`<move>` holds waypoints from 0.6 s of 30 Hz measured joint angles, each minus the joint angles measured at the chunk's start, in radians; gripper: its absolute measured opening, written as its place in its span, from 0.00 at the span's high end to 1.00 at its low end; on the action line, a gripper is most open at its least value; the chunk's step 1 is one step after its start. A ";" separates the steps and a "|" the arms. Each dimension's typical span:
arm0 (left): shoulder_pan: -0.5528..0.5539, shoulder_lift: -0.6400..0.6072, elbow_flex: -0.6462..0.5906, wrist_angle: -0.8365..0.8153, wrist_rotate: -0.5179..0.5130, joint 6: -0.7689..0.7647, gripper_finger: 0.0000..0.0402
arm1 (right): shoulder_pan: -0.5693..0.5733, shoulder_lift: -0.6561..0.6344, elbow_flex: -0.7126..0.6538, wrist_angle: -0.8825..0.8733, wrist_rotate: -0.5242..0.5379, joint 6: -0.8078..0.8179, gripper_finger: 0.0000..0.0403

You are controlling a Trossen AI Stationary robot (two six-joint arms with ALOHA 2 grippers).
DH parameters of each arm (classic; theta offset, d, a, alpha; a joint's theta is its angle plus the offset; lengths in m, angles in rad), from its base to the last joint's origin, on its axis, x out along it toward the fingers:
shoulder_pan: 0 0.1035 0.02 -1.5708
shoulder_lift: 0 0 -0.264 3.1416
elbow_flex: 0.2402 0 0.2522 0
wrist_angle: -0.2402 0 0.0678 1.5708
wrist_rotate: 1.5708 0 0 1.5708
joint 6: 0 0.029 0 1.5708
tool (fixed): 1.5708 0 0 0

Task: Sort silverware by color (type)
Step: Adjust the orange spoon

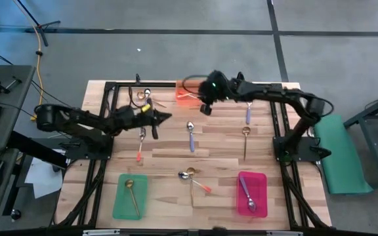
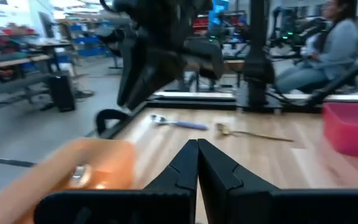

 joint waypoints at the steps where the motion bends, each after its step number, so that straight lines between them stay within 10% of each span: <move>1: 0.026 -0.016 -0.003 -0.013 0.009 0.005 1.00 | -0.017 0.033 0.038 -0.028 -0.008 -0.017 0.86; 18: 0.333 -0.043 -0.003 -0.148 0.125 -0.001 1.00 | -0.166 0.509 0.631 -0.504 -0.074 -0.243 0.67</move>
